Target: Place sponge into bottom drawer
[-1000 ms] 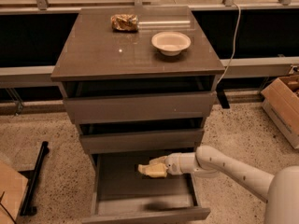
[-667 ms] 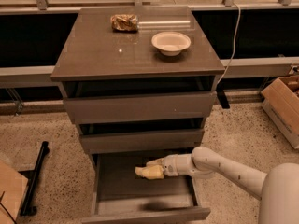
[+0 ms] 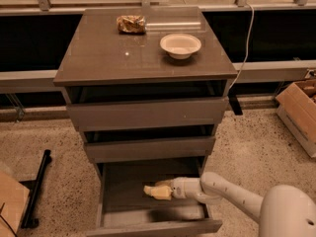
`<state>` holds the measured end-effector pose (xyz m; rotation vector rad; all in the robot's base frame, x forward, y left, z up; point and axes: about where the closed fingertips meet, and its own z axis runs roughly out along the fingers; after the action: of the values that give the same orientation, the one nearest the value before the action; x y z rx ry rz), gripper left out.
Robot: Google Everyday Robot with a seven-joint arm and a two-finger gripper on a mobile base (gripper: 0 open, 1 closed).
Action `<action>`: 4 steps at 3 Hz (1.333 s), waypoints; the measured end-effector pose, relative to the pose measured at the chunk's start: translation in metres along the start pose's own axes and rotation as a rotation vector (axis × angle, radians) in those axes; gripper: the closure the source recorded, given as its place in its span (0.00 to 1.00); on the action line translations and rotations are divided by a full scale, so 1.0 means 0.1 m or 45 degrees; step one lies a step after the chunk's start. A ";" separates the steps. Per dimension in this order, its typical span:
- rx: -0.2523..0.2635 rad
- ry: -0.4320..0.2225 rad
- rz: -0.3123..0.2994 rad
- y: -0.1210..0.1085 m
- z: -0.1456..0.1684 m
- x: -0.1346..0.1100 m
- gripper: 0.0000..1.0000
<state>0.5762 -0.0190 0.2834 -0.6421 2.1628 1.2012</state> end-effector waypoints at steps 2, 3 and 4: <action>0.056 0.011 0.168 -0.80 0.24 0.68 0.59; 0.065 0.004 0.166 -0.85 0.24 0.66 0.35; 0.061 0.006 0.167 -0.83 0.26 0.67 0.12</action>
Offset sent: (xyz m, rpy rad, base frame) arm 0.0234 -0.0522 -0.1497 -0.0285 0.1443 -0.1354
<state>0.5885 -0.0450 0.1772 -0.4899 2.2602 1.2119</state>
